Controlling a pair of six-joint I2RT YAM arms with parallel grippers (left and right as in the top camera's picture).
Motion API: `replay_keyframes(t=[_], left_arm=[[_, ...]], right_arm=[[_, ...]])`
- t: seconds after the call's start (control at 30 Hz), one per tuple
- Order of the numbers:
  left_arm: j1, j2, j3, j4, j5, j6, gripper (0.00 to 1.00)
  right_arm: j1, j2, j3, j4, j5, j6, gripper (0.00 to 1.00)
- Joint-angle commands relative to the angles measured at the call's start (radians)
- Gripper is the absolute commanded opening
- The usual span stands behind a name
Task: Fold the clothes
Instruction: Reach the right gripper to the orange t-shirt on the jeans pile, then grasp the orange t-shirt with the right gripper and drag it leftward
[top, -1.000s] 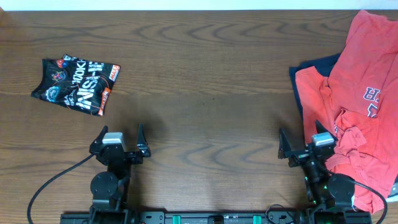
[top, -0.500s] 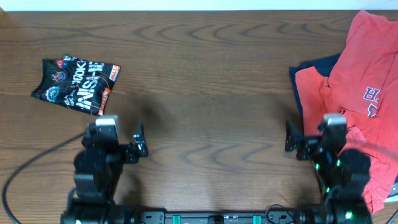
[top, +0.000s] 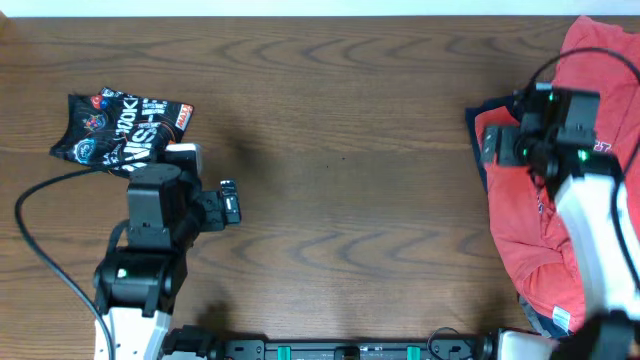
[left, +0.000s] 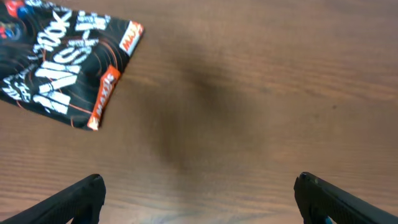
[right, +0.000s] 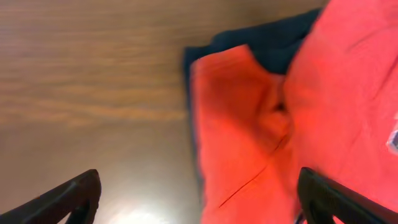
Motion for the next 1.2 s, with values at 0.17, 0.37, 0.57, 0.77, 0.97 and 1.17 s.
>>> replay_keyframes(t=[0.17,0.37,0.57,0.77,0.97,1.17], left_arm=[[0.005,0.026,0.019,0.000,0.010,-0.010,0.98],[0.005,0.026,0.019,0.000,0.010,-0.009,0.98],[0.005,0.026,0.019,0.001,0.010,-0.010,0.98],[0.005,0.026,0.019,0.000,0.010,-0.010,0.98],[0.005,0.026,0.019,0.000,0.010,-0.010,0.98],[0.005,0.026,0.019,0.000,0.011,-0.010,0.98]], right_arm=[[-0.111,0.254,0.030,0.084,0.123,0.014,0.92],[-0.138,0.363,0.030,0.097,0.106,0.018,0.69],[-0.137,0.330,0.042,0.091,0.051,0.034,0.01],[-0.129,0.111,0.141,-0.037,-0.117,0.031,0.01],[-0.018,-0.076,0.180,-0.216,-0.393,0.010,0.01],[0.239,-0.078,0.167,-0.309,-0.402,0.019,0.01]])
